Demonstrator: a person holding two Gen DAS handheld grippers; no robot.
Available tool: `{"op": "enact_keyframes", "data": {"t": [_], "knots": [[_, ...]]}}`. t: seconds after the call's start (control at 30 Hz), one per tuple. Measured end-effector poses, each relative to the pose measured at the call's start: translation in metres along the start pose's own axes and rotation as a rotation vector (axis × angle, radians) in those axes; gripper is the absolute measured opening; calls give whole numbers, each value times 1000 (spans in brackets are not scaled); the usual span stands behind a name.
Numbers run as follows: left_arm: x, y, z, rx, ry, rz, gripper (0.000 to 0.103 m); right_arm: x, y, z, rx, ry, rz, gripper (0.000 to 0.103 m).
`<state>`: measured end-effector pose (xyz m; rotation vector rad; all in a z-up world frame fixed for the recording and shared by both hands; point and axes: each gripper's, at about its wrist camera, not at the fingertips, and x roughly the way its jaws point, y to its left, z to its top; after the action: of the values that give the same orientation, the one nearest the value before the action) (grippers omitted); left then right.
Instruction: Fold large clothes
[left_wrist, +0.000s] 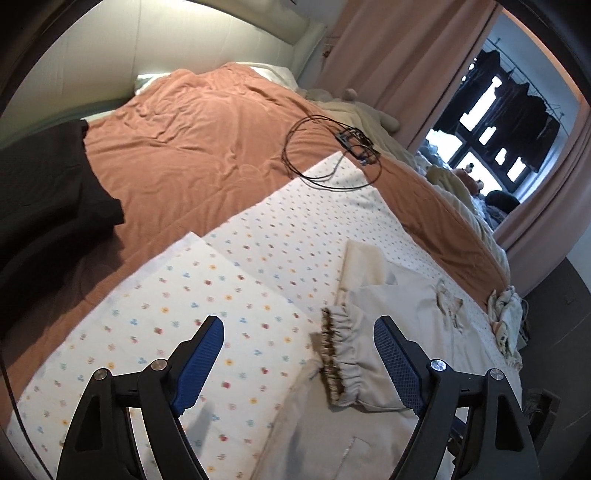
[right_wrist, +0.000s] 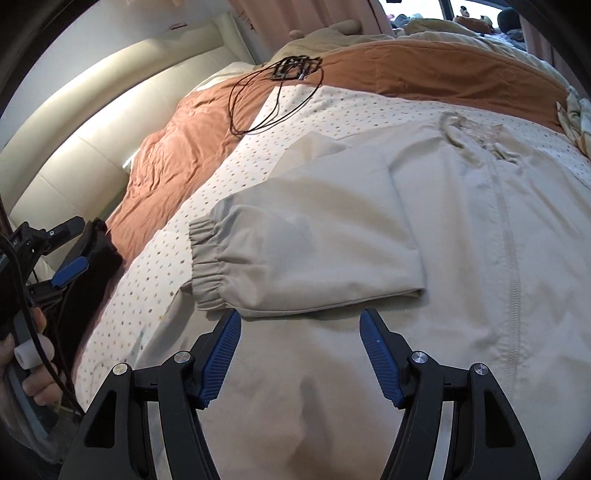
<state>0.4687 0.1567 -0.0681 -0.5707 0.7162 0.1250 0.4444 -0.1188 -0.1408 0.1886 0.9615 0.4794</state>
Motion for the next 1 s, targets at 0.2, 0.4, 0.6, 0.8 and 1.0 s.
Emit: {"op": "enact_keyframes", "data": {"t": [0.2,0.4,0.6,0.8,1.0], "knots": [[-3,34,5,-121,-1,-25,84,45,44,13,-75,82,27,67],[-10,52,12,-161,-19,-35,84,79,80,22,-148,133,72,67],[-5,60,13,-189,-5,-56,84,125,67,25,-86,209,33,49],[-10,53,16,-185,-20,-107,84,106,62,32,-66,193,79,22],[-6,45,15,-167,-14,-144,84,38,55,51,-64,82,41,8]]}}
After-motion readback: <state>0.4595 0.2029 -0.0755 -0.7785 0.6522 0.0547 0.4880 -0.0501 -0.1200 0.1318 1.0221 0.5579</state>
